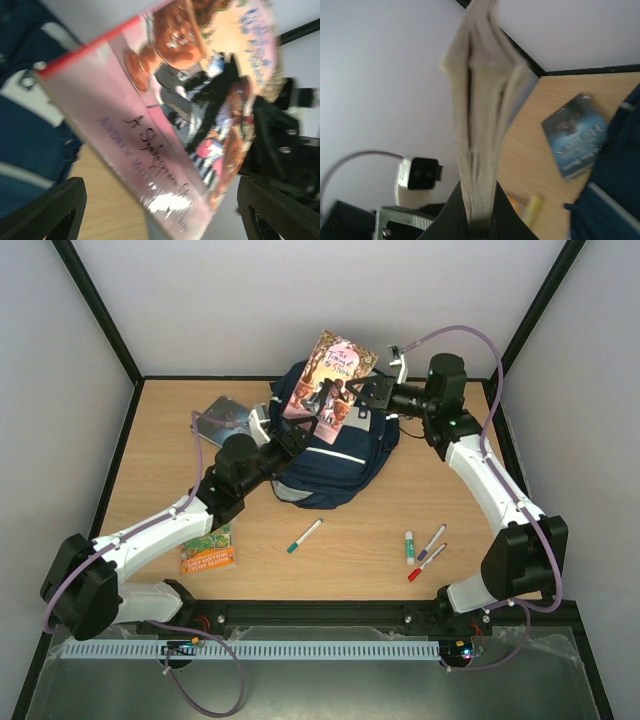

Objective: Pack the student bag
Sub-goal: Pick up the book from the center of the board.

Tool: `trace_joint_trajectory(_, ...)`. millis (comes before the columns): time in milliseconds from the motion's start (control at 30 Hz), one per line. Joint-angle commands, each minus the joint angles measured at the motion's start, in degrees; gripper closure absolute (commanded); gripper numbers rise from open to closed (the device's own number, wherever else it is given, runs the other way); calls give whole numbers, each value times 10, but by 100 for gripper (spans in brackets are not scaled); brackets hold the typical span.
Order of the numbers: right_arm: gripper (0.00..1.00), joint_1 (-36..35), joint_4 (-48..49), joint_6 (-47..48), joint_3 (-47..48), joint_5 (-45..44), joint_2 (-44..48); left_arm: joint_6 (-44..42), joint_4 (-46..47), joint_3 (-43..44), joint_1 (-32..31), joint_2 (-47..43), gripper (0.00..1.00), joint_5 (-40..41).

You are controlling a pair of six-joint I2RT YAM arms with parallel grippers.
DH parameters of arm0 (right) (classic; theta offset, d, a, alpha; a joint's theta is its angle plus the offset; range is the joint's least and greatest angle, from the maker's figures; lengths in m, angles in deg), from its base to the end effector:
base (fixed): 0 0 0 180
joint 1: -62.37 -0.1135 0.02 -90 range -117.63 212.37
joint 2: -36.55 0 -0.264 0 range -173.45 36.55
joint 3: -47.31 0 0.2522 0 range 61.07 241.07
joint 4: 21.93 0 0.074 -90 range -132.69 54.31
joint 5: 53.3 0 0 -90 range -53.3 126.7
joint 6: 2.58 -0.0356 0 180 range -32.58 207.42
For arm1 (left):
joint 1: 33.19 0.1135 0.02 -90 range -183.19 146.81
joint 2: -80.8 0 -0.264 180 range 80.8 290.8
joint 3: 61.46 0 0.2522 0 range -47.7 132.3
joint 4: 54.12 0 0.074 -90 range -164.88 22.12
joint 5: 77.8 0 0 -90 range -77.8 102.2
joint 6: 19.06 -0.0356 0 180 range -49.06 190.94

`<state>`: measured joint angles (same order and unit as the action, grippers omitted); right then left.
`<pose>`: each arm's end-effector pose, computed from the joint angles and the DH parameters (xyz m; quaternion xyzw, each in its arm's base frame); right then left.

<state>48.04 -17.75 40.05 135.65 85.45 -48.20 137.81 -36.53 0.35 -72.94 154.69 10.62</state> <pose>0.3268 0.1111 0.4054 -0.1278 0.6626 0.5849 0.4500 0.2319 -0.1941 0.3249 -0.1477 0.6559 -0.5991 0.4348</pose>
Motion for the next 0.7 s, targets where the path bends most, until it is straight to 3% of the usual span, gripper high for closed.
trace_joint_trajectory(0,99,2,-230,335,41,27,19,-121,-152,-25,17,-51,13,-24)
trace_joint_trajectory(167,99,2,-430,510,18,62,26,-283,-270,-35,20,-82,10,-23)
trace_joint_trajectory(367,99,2,-518,596,-40,117,59,-381,-320,-45,21,-110,1,-42)
trace_joint_trajectory(533,99,2,-542,623,-64,96,84,-418,-467,26,17,-94,0,18)
trace_joint_trajectory(600,99,2,-565,644,-59,80,85,-421,-516,61,0,-93,0,94)
trace_joint_trajectory(667,99,2,-586,669,-52,65,85,-437,-498,50,-10,-123,0,133)
